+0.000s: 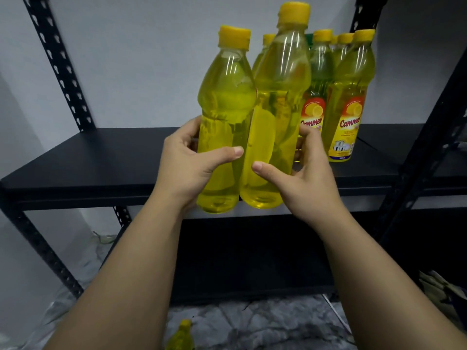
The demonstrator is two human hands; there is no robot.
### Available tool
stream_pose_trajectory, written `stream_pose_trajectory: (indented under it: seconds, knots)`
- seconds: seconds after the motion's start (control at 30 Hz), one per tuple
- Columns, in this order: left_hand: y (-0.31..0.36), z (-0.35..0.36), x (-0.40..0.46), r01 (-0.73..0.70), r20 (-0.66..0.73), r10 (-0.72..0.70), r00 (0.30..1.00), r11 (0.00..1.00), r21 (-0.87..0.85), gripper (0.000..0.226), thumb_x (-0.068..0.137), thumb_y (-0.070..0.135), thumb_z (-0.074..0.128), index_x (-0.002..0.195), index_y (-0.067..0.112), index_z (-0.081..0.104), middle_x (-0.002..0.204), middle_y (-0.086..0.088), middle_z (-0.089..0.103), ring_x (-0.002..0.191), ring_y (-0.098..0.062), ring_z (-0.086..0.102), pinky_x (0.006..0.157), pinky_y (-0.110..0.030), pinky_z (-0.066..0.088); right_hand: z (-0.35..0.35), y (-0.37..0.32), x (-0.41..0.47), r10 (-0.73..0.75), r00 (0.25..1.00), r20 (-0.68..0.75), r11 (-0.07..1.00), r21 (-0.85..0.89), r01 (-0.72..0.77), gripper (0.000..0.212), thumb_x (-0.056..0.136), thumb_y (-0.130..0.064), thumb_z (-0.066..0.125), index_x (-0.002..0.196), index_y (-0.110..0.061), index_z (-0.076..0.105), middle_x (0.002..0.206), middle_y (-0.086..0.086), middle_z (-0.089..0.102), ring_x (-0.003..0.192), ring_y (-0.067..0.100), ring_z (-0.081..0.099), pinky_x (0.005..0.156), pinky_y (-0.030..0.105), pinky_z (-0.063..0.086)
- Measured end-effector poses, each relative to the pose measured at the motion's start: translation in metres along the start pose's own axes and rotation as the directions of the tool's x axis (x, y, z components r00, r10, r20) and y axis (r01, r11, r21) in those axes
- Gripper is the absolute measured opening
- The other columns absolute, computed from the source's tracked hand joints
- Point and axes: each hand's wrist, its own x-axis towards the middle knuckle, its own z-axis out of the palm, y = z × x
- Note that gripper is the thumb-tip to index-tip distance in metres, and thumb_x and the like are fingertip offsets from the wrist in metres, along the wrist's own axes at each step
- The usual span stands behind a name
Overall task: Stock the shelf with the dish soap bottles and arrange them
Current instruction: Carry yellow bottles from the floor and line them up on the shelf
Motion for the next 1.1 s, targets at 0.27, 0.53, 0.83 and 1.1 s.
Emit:
stream_pose_trajectory:
  seconds: [0.27,0.53,0.83,1.1]
  knots:
    - [0.003,0.007,0.020,-0.046,-0.078,0.047,0.996,0.999,0.011,0.047,0.072,0.024,0.095,0.115,0.025,0.077,0.108,-0.005,0.080,0.101,-0.029,0.078,0.085,-0.055,0.064,0.001,-0.003,0.031,-0.047,0.999,0.024,0.999,-0.020,0.047,0.082,0.084,-0.036,0.085,0.150,-0.024,0.037,0.138,-0.013,0.057,0.123,0.000,0.058,0.098,0.031,0.056]
    - [-0.013,0.011,0.032,-0.017,-0.136,0.018,0.991,1.000,0.012,0.042,0.074,0.024,0.092,0.113,0.024,0.077,0.107,-0.006,0.080,0.101,-0.029,0.077,0.087,-0.057,0.063,0.007,0.020,0.048,-0.046,0.998,0.030,0.993,-0.111,0.049,0.090,0.084,-0.041,0.084,0.155,-0.021,0.032,0.149,-0.005,0.049,0.136,0.013,0.050,0.107,0.046,0.050]
    - [-0.034,0.007,0.067,0.085,-0.260,-0.018,0.965,0.965,0.249,0.042,0.076,0.053,0.080,0.111,0.045,0.059,0.104,0.022,0.071,0.088,0.011,0.068,0.074,-0.021,0.055,0.026,0.046,0.064,0.009,0.993,0.114,0.990,-0.141,0.007,0.093,0.086,-0.041,0.082,0.158,-0.024,0.025,0.154,-0.008,0.043,0.141,0.012,0.043,0.112,0.044,0.046]
    - [-0.044,0.012,0.078,0.079,-0.357,0.072,0.931,0.917,0.391,0.051,0.068,0.073,0.073,0.104,0.040,0.059,0.093,0.021,0.068,0.086,0.005,0.066,0.069,-0.021,0.051,0.056,0.064,0.091,0.097,0.995,0.023,0.957,-0.275,-0.087,0.112,0.072,-0.041,0.087,0.157,-0.025,0.017,0.148,0.000,0.047,0.133,0.026,0.049,0.105,0.049,0.051]
